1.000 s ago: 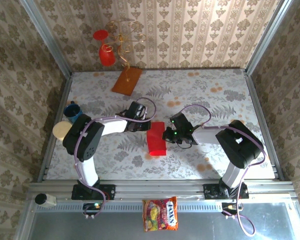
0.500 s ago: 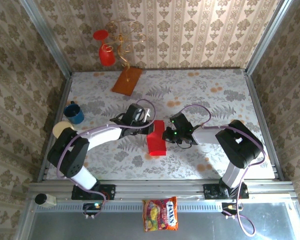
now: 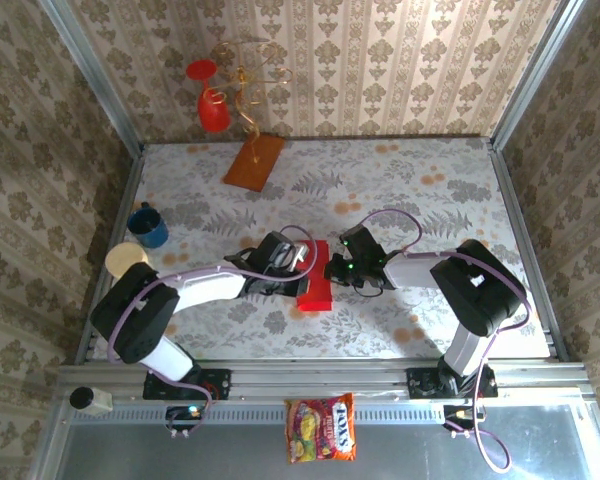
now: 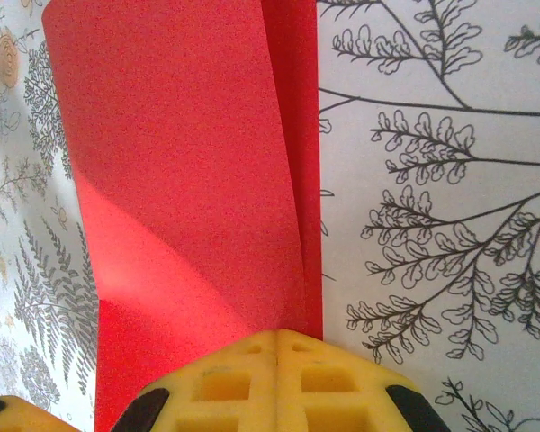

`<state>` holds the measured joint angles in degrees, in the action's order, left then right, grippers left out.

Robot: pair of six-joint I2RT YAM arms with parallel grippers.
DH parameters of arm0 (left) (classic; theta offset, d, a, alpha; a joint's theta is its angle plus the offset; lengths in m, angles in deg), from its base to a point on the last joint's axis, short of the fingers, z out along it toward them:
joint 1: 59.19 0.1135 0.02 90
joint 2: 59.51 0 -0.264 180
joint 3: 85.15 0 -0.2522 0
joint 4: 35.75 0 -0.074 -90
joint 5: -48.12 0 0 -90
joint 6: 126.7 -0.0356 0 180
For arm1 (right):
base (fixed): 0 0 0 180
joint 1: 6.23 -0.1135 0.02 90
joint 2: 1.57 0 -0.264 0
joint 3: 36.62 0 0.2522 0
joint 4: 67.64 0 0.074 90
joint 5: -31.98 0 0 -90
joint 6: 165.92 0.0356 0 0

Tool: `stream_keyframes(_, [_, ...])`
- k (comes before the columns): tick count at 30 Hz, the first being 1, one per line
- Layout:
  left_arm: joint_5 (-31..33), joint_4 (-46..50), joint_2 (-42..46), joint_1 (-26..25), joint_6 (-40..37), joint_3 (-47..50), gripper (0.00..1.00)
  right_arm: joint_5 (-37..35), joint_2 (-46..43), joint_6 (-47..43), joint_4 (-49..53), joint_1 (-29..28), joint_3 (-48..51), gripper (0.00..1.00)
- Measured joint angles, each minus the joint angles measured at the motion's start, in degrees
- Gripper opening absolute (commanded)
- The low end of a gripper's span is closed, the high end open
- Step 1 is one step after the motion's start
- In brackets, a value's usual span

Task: Fold a paper plane with a square sheet of paper (pick it up from the middle)
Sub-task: First fold in half a square sheet of paper at the center of the table.

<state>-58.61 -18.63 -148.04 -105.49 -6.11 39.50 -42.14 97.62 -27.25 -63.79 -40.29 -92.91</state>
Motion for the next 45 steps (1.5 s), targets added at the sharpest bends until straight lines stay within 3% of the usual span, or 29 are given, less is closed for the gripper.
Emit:
stream_keyframes(15, [0.9, -0.8, 0.2, -0.2, 0.7, 4.1, 0.0, 0.1, 0.0, 0.9, -1.9, 0.0, 0.9, 0.0])
stream_keyframes(25, [0.8, 0.5, 6.1, -0.7, 1.2, 3.5, 0.0, 0.1, 0.0, 0.9, -2.1, 0.0, 1.0, 0.0])
stream_keyframes(45, [0.9, -2.3, 4.6, -2.1, 4.1, 9.0, 0.0, 0.1, 0.0, 1.0, -2.4, 0.0, 1.2, 0.0])
